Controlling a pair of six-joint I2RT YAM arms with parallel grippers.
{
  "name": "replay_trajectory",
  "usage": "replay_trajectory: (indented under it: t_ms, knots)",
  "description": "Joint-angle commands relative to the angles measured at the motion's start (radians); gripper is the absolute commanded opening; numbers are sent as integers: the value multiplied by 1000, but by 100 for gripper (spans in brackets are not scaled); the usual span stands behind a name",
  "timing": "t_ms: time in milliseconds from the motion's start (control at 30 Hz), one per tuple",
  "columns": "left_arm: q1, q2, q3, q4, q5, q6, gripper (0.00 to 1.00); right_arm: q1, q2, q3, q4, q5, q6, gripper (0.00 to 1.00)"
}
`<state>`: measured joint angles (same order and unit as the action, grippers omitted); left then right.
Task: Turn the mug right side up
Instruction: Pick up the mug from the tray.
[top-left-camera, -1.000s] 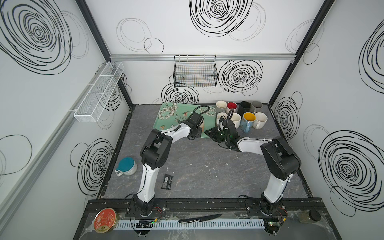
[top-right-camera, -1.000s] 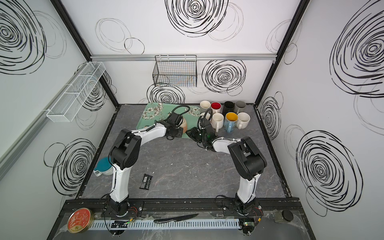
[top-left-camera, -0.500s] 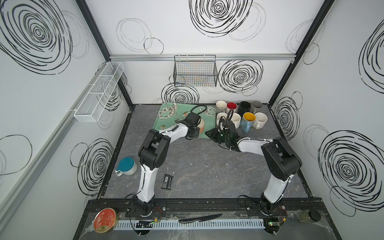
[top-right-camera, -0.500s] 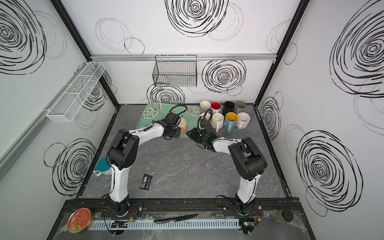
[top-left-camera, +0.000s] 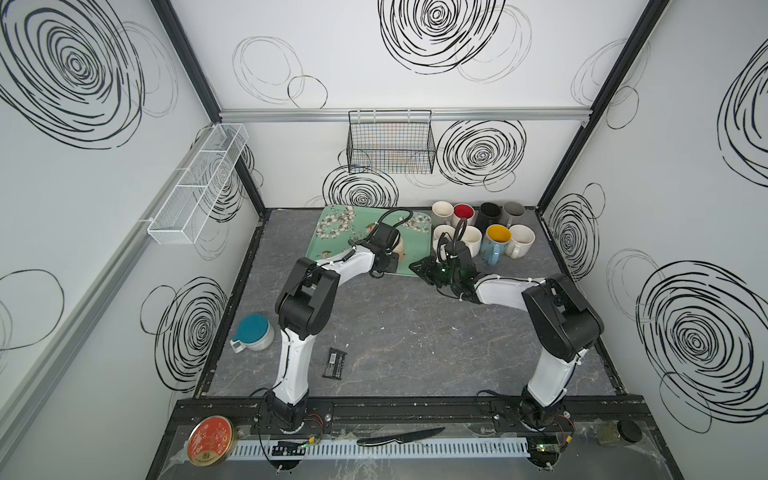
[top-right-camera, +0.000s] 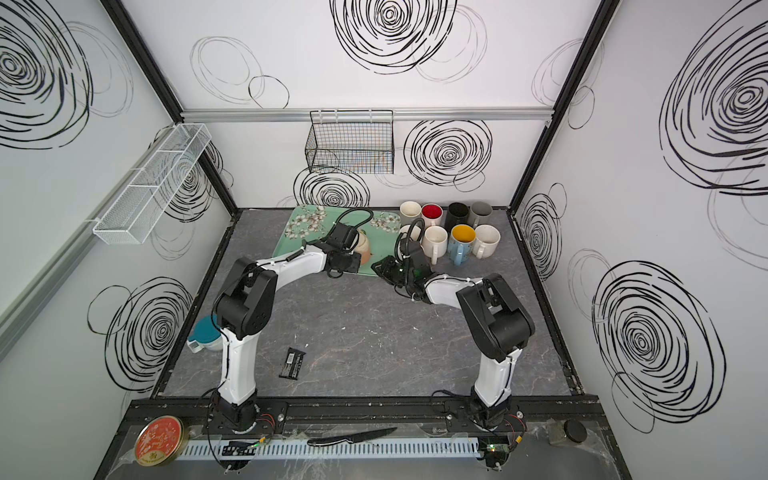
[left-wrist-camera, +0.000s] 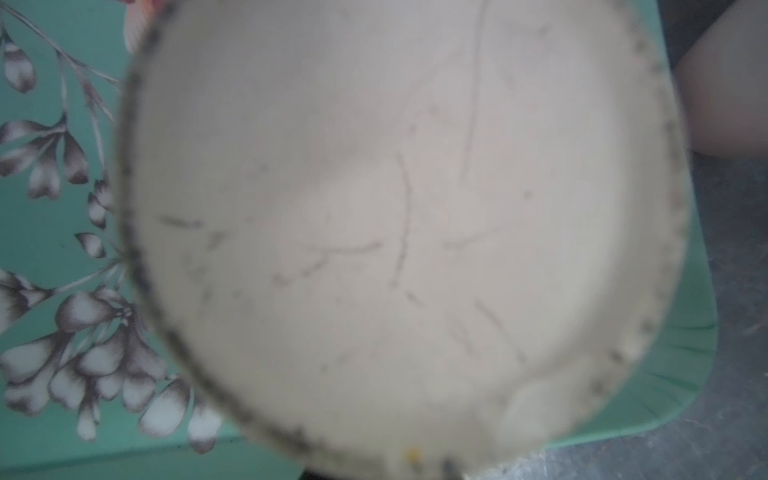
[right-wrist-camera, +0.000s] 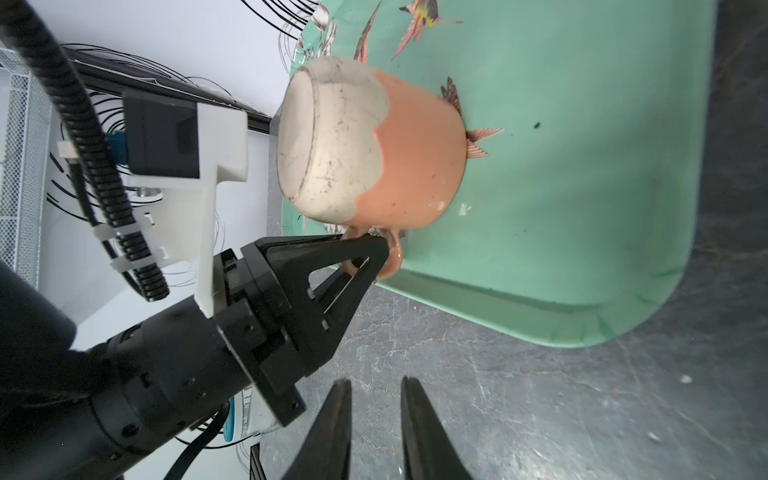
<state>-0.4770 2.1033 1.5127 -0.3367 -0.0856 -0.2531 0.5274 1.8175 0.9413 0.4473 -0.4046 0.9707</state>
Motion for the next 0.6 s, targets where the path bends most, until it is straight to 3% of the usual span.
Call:
replay_trajectory:
  t_ms: [0,267,567]
  knots:
    - [6,-56,-6,28,-9,15,0,-3,11,-20,55,-19,33,27]
    - [48,-188,-96,157,114,-70,0,-16,-24,-31,96,-37,72,31]
    - [150,-397,-345,663,495,-415,0,-25,-13,-1,282,-180,200,32]
